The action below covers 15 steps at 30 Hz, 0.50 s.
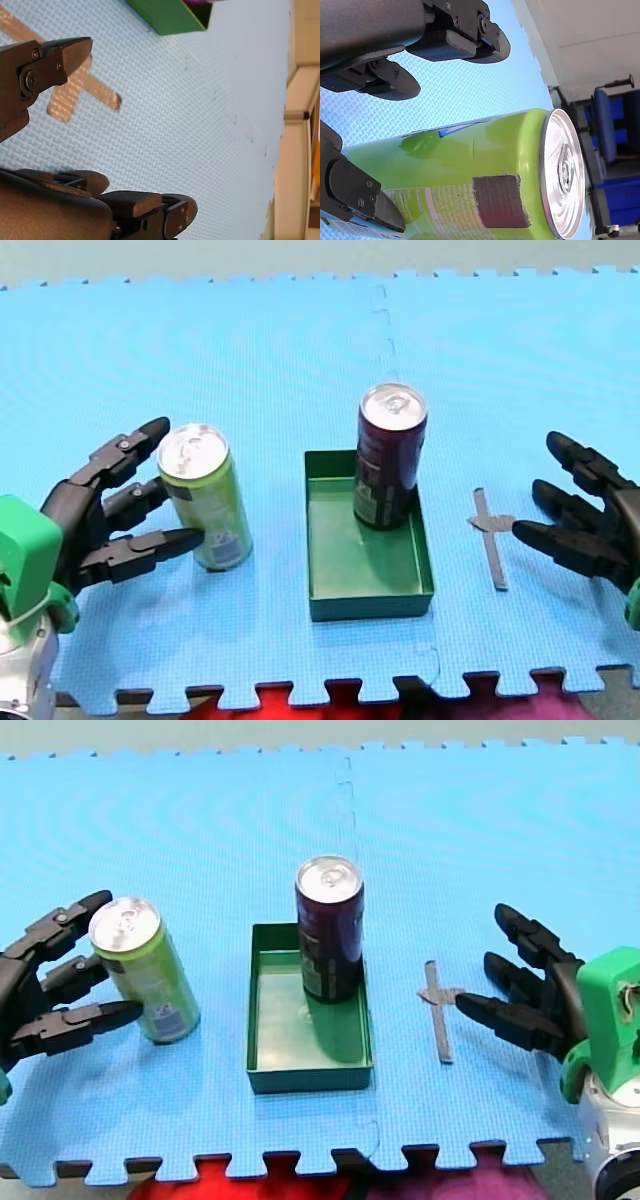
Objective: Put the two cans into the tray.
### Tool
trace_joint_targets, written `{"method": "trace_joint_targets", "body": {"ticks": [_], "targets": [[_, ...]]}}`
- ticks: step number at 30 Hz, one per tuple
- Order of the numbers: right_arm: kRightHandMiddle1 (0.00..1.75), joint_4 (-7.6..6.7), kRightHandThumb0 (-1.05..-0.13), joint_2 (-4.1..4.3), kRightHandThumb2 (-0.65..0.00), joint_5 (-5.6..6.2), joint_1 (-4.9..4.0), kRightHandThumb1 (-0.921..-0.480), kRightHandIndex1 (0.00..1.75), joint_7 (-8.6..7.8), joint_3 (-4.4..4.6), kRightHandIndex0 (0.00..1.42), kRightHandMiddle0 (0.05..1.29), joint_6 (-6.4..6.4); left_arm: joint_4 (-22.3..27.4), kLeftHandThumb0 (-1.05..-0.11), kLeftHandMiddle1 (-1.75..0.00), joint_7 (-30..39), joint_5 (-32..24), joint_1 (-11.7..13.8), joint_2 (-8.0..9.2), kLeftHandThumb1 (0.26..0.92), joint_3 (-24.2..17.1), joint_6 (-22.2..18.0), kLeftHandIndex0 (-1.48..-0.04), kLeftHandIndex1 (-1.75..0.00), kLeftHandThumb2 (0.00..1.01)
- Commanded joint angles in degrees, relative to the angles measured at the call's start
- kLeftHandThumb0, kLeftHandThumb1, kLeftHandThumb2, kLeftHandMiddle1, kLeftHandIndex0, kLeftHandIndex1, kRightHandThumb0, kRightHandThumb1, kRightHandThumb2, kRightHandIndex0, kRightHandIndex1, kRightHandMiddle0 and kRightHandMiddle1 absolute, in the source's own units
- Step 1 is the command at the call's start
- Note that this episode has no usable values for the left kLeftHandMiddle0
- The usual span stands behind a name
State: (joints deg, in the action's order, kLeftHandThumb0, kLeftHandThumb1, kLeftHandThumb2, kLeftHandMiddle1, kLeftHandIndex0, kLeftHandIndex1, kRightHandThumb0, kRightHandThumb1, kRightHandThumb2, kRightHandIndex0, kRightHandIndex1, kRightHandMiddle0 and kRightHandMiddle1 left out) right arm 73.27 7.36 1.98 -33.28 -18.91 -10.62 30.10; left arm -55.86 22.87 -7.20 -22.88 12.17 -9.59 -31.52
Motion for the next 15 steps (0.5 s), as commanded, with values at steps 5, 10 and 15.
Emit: {"method": "trace_joint_targets", "body": {"ticks": [5, 10, 15], "targets": [[0.0, -0.13, -1.002, 0.25, 0.0, 0.38, -0.03, -0.75, 0.0, -0.22, -0.36, 0.35, 0.3, 0.12, 0.2, -1.048, 0.0, -0.15, 0.2, -0.47, 0.17, 0.661, 0.2, 0.1, -0.35, 0.0, 0.0], [0.0, -0.17, -0.991, 0.23, 0.0, 0.46, -0.11, -0.75, 0.0, -0.16, -0.52, 0.35, 0.3, -0.02, 0.3, -1.048, 0.0, 0.57, 0.26, -0.46, 0.16, 0.665, 0.55, -0.15, -0.35, 0.0, 0.0], [0.0, -0.14, -0.979, 0.19, 0.0, 0.58, -0.18, -0.75, 0.0, -0.23, -0.67, 0.34, 0.3, -0.14, 0.56, -1.048, 0.0, 4.48, -0.17, -0.3, 0.88, 0.666, 1.13, 0.17, -0.35, 0.0, 0.0]]}}
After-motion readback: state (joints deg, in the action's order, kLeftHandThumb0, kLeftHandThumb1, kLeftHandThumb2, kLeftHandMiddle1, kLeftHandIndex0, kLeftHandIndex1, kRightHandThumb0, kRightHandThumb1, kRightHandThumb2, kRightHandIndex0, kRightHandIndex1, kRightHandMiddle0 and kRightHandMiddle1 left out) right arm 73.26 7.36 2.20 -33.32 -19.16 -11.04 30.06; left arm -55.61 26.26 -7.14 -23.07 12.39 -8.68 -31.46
